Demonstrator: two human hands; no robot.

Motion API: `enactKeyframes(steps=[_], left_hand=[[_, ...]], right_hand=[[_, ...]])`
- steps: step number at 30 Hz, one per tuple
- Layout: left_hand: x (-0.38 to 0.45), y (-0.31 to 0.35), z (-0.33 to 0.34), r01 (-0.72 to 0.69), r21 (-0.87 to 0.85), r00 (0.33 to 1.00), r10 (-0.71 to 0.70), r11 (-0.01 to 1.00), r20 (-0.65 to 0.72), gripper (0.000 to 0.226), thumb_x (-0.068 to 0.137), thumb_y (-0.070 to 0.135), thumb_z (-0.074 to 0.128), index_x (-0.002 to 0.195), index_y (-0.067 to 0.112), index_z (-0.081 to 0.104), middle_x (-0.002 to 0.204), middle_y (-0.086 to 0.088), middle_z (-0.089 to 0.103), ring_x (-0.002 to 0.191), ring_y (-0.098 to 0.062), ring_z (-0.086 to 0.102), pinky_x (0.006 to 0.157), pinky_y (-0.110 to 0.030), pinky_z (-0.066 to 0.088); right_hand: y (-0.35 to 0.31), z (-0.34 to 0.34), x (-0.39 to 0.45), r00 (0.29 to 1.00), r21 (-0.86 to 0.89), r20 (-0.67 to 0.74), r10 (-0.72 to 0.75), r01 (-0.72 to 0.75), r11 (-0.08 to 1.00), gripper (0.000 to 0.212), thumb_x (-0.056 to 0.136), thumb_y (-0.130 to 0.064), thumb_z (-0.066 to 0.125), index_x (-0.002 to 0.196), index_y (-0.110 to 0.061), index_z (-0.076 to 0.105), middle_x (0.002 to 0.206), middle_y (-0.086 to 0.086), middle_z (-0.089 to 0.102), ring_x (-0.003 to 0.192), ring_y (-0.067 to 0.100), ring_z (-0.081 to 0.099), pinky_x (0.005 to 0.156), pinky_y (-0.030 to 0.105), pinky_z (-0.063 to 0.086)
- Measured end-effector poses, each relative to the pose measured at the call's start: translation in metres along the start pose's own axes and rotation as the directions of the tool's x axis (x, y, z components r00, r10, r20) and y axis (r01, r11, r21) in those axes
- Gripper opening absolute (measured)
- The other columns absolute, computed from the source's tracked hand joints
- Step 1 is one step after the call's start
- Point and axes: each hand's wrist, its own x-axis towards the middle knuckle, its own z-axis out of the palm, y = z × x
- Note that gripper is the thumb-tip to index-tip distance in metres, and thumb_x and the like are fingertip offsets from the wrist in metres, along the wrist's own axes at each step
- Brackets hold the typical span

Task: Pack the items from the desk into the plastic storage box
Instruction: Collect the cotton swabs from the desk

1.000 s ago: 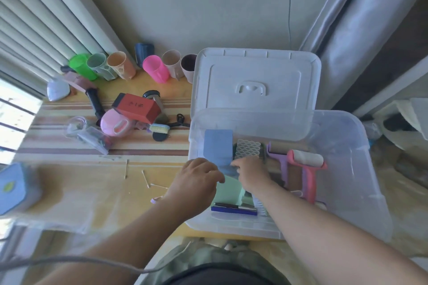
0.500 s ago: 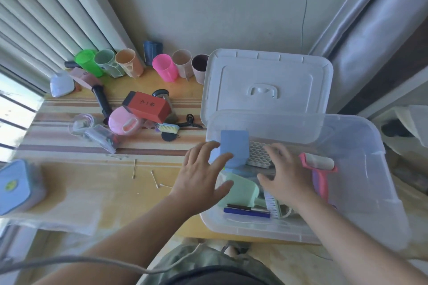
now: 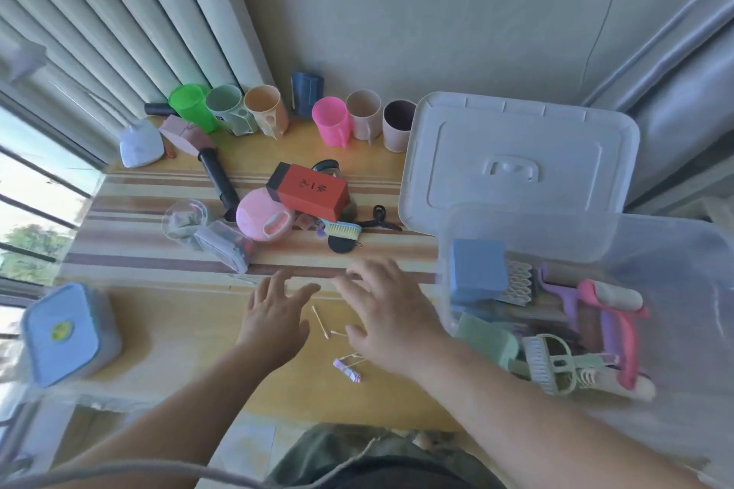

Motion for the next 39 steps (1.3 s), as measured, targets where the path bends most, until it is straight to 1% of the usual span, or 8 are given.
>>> enactKeyframes(steps=[5, 9, 15, 19, 28, 32, 36, 39], left_hand=[[0.005, -0.029, 0.027, -0.186, 0.067, 0.967, 0.171, 0.980, 0.189, 0.067, 0.090, 0.024, 0.059, 0.148, 0.052, 0.039, 0.160, -0.006, 0.022, 0.145, -0.033, 0.022, 0.119, -0.046, 0.029], [0.019, -0.031, 0.039, -0.272, 0.069, 0.931, 0.245, 0.960, 0.270, 0.081, 0.089, 0.005, 0.057, 0.147, 0.055, 0.032, 0.161, -0.005, 0.006, 0.143, -0.037, 0.017, 0.108, -0.045, 0.044], [0.044, -0.048, 0.046, -0.350, 0.114, 0.903, 0.302, 0.930, 0.307, 0.067, 0.090, 0.008, 0.064, 0.139, 0.048, 0.042, 0.151, -0.008, 0.009, 0.135, -0.038, 0.023, 0.091, -0.043, 0.056], [0.054, -0.070, 0.058, -0.346, 0.109, 0.922, 0.316, 0.932, 0.226, 0.042, 0.080, 0.015, 0.076, 0.109, 0.043, 0.062, 0.136, -0.006, 0.023, 0.120, -0.033, 0.039, 0.073, -0.038, 0.060], [0.053, -0.094, 0.070, -0.350, 0.063, 0.931, 0.339, 0.935, 0.137, 0.020, 0.079, 0.029, 0.084, 0.087, 0.035, 0.066, 0.115, -0.001, 0.039, 0.103, -0.025, 0.049, 0.063, -0.031, 0.055], [0.051, -0.098, 0.062, -0.227, -0.140, 0.973, 0.229, 0.964, -0.002, 0.007, 0.097, 0.027, 0.066, 0.097, 0.021, 0.064, 0.111, -0.002, 0.051, 0.105, -0.025, 0.045, 0.074, -0.041, 0.053], [0.057, -0.103, 0.047, 0.005, -0.228, 0.997, 0.012, 0.974, 0.071, 0.010, 0.103, 0.028, 0.048, 0.099, 0.020, 0.053, 0.100, -0.002, 0.062, 0.102, -0.029, 0.053, 0.079, -0.040, 0.042], [0.060, -0.101, 0.046, 0.107, -0.280, 0.993, -0.088, 0.954, 0.080, 0.004, 0.098, 0.024, 0.049, 0.099, 0.021, 0.050, 0.095, -0.003, 0.064, 0.098, -0.030, 0.056, 0.072, -0.039, 0.041]], right_hand=[[-0.016, 0.063, 0.007, 0.750, -0.235, 0.547, 0.371, -0.288, 0.928, 0.063, 0.093, -0.021, 0.069, 0.149, -0.023, 0.040, 0.149, 0.011, 0.038, 0.131, 0.035, 0.039, 0.102, 0.048, 0.046], [-0.012, 0.101, -0.003, 0.606, -0.307, 0.597, 0.525, -0.432, 0.848, 0.095, 0.087, -0.007, 0.074, 0.161, -0.034, 0.020, 0.161, 0.010, 0.026, 0.138, 0.034, 0.036, 0.103, 0.044, 0.047], [-0.010, 0.124, 0.002, 0.640, -0.296, 0.532, 0.554, -0.473, 0.830, 0.060, 0.101, -0.048, 0.059, 0.154, -0.033, 0.033, 0.152, 0.006, 0.033, 0.133, 0.031, 0.039, 0.095, 0.040, 0.045], [-0.006, 0.125, 0.000, 0.651, -0.315, 0.502, 0.569, -0.475, 0.821, 0.035, 0.095, -0.013, 0.062, 0.126, -0.027, 0.054, 0.137, 0.002, 0.043, 0.123, 0.027, 0.042, 0.078, 0.034, 0.037], [-0.004, 0.136, -0.007, 0.658, -0.407, 0.528, 0.537, -0.358, 0.840, 0.033, 0.094, -0.011, 0.062, 0.126, -0.020, 0.056, 0.133, 0.002, 0.048, 0.125, 0.026, 0.046, 0.093, 0.034, 0.043], [-0.004, 0.144, -0.011, 0.649, -0.409, 0.487, 0.584, -0.422, 0.809, 0.025, 0.099, -0.013, 0.056, 0.123, -0.019, 0.057, 0.127, 0.002, 0.053, 0.122, 0.026, 0.049, 0.095, 0.035, 0.046], [-0.002, 0.151, -0.003, 0.717, -0.300, 0.275, 0.640, -0.569, 0.766, 0.021, 0.083, -0.020, 0.081, 0.082, -0.022, 0.060, 0.082, -0.001, 0.055, 0.075, 0.022, 0.056, 0.060, 0.033, 0.042], [0.001, 0.158, 0.001, 0.729, -0.324, 0.243, 0.639, -0.560, 0.762, 0.026, 0.083, -0.027, 0.080, 0.075, -0.023, 0.056, 0.076, -0.005, 0.047, 0.069, 0.019, 0.046, 0.055, 0.032, 0.037]])
